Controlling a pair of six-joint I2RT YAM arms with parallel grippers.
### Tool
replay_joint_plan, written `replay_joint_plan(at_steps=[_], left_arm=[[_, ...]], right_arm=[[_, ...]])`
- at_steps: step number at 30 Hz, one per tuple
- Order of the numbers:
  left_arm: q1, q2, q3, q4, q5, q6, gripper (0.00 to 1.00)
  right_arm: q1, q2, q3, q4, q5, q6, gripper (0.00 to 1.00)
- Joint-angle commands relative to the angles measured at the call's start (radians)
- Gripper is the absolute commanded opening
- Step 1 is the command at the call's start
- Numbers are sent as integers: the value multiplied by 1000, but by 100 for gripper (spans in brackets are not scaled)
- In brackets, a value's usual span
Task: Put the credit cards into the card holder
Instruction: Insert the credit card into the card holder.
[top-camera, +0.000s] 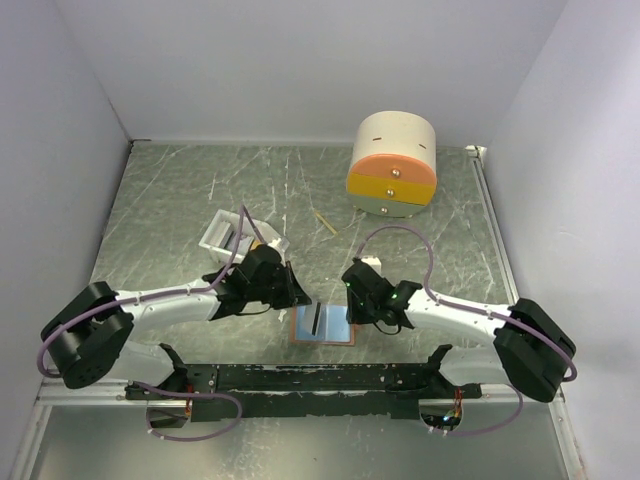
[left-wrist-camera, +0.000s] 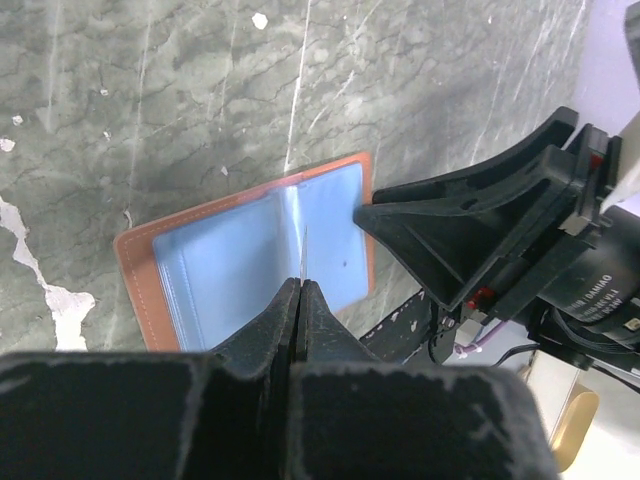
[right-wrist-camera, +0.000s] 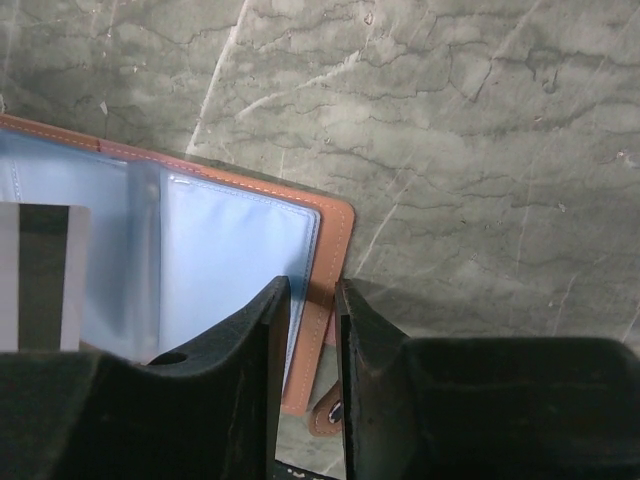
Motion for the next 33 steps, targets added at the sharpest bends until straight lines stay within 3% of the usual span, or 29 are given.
replay_joint_plan(at_steps=[1,33], left_arm=[[-14,35,-17,84,-17,-18,7],[-74,161,-7,137,-77,-25,7]], right_arm=[[-4,-19,-18,2,-4,14,24],[-4,-84,-73,11,-4,42,22]])
